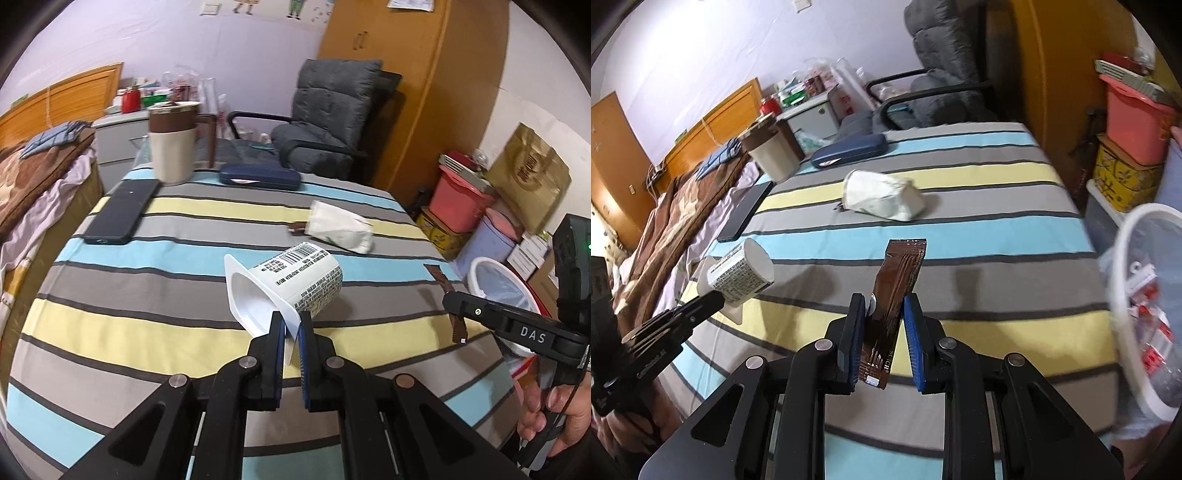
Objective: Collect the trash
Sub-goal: 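Carry the yogurt cup and wrapper over the bin and open both tools to drop them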
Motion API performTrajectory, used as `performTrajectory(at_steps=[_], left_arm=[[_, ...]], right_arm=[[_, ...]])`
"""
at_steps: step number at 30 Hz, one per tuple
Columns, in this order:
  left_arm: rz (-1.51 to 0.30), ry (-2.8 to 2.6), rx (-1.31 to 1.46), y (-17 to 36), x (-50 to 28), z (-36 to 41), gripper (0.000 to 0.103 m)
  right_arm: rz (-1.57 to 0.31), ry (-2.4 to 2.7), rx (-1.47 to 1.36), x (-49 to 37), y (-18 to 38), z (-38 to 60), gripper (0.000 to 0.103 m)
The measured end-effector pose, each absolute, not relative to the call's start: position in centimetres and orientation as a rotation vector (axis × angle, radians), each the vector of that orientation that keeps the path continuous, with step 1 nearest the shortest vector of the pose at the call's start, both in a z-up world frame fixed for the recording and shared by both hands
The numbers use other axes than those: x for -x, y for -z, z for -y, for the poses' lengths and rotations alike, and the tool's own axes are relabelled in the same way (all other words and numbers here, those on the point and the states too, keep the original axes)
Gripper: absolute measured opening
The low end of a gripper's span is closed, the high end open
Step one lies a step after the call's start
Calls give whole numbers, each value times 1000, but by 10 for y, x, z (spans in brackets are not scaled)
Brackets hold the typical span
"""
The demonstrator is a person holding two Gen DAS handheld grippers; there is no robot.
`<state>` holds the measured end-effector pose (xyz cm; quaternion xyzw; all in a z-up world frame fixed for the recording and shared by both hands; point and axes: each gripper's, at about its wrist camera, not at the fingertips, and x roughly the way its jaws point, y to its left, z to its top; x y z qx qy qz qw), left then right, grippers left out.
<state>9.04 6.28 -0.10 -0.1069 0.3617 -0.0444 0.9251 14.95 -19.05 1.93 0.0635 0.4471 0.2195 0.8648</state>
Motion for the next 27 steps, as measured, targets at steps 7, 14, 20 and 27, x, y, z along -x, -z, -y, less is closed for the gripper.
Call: performTrajectory(at_steps=[7,14,20,27], left_arm=[[-755,168,181,-4,-92,-26,7],[-773,229,149,-5,-97,7,7],[-779,278,116,-9,-106,33,7],[-783,354,63,-13,-120,75,7]], right_arm=[[-904,-408,-166,-142,-26,216,24],[-886,-364,-190,-137,-27,237,24],[-871,-315,-218,-134,-27,258,24],[-847,-248,-253,-130,-29,292,24]])
